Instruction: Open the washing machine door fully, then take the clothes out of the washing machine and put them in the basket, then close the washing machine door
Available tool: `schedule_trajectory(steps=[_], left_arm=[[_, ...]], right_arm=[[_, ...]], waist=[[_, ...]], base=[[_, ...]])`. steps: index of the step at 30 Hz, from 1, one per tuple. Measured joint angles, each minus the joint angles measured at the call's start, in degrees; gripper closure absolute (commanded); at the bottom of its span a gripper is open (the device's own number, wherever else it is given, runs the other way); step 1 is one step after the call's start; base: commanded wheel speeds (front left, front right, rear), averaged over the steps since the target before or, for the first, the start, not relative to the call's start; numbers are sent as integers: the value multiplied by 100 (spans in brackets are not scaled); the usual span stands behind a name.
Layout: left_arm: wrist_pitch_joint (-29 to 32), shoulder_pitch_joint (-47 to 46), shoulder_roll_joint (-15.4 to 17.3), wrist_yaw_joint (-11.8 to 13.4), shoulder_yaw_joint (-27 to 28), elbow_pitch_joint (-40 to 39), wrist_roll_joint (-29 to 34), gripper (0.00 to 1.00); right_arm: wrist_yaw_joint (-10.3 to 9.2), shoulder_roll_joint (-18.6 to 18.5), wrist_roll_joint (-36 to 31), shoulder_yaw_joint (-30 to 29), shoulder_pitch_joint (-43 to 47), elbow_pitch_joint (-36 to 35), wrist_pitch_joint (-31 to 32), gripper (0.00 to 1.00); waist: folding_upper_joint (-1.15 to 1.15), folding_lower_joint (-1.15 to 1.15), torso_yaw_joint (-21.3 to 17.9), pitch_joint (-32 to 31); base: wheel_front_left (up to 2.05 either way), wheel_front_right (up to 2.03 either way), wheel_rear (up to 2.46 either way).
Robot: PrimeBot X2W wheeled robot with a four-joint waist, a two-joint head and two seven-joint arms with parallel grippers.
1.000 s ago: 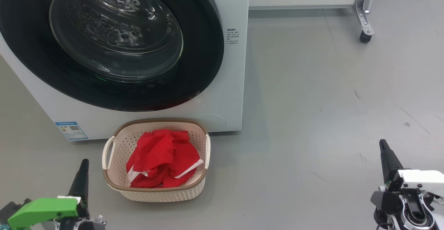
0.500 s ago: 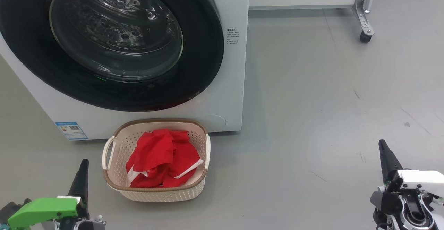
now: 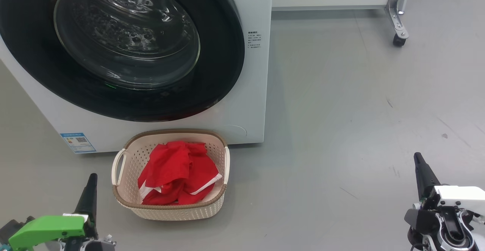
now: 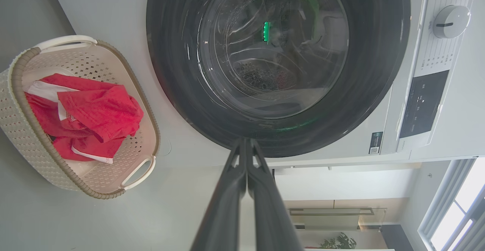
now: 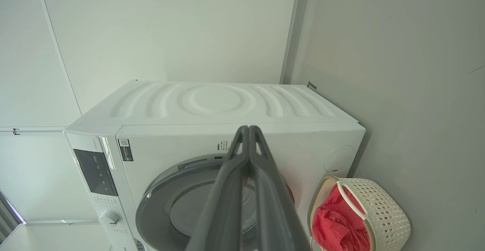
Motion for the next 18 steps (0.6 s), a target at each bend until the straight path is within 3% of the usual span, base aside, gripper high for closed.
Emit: schedule_trajectory(steps=[18], left_arm=[[0, -4, 0, 0, 11, -1, 1, 100]], right_arm=[[0, 2, 0, -5, -2, 14, 0, 100]], waist=[[0, 0, 0, 0]], base=[[0, 0, 0]])
